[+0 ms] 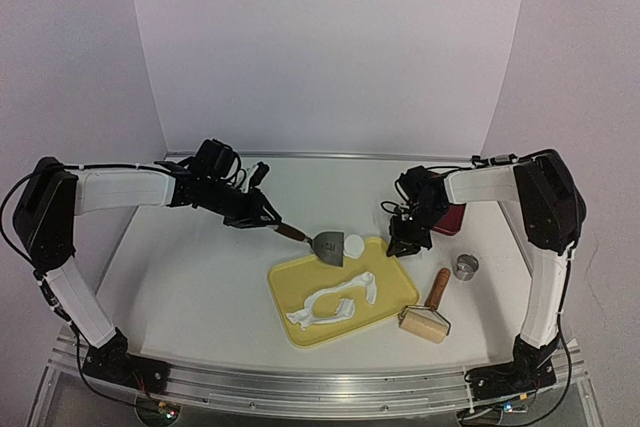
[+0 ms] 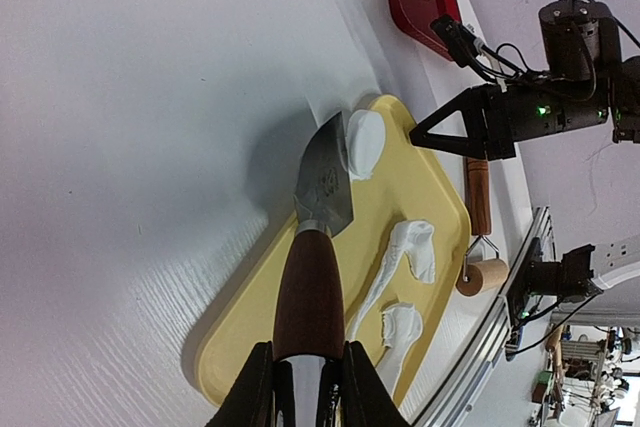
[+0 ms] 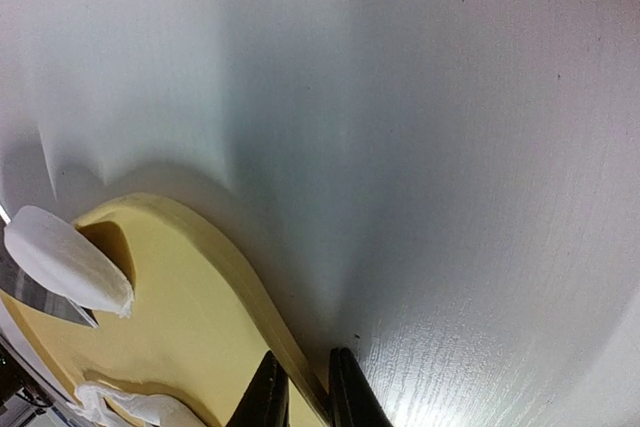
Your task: Roll out the dumpling wrappers from the dough
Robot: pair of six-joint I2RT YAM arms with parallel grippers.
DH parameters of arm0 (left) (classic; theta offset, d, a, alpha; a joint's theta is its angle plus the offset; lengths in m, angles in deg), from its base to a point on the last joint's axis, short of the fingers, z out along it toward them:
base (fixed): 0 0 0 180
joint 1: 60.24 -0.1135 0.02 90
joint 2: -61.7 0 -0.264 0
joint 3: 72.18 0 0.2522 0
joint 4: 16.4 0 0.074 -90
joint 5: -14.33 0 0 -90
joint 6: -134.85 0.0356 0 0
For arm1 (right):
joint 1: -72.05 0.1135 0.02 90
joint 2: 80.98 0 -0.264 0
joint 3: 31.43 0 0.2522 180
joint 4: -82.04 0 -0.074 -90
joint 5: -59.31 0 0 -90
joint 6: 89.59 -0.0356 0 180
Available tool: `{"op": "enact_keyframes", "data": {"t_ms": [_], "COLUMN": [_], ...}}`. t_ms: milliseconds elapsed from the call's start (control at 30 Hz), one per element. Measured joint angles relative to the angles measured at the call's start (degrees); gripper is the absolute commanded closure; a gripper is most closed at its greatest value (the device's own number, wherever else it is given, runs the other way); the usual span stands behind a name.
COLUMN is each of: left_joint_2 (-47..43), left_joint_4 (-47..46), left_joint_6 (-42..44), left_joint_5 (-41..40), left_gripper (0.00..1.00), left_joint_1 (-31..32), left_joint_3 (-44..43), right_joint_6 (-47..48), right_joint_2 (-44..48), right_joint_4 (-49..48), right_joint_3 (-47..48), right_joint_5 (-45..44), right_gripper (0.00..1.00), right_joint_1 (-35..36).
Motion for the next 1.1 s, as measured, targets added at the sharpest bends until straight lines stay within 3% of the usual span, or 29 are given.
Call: {"op": "enact_keyframes", "data": {"t_ms": [700,1100], "left_joint_2": [8.52,8.05], "left_joint_4": [-6.01,1.91], "left_joint_6": [-0.43,-5.90], "left_joint_5": [1.67,0.43], "left_gripper": [1.00,1.00], "left_joint_1": [2.61,2.99], "left_joint_3": [-3.97,-7.29], "right_joint_6": [-4.34,-7.07], "right_joint_2": [-0.67,-0.76], "right_joint_4": [-1.34,-1.93], "right_joint_3": [0.72,0.72], "right_joint_5": [0.45,-0.22], "right_gripper": [0.86,0.85], "right_joint_1": [1.42,1.93]}}
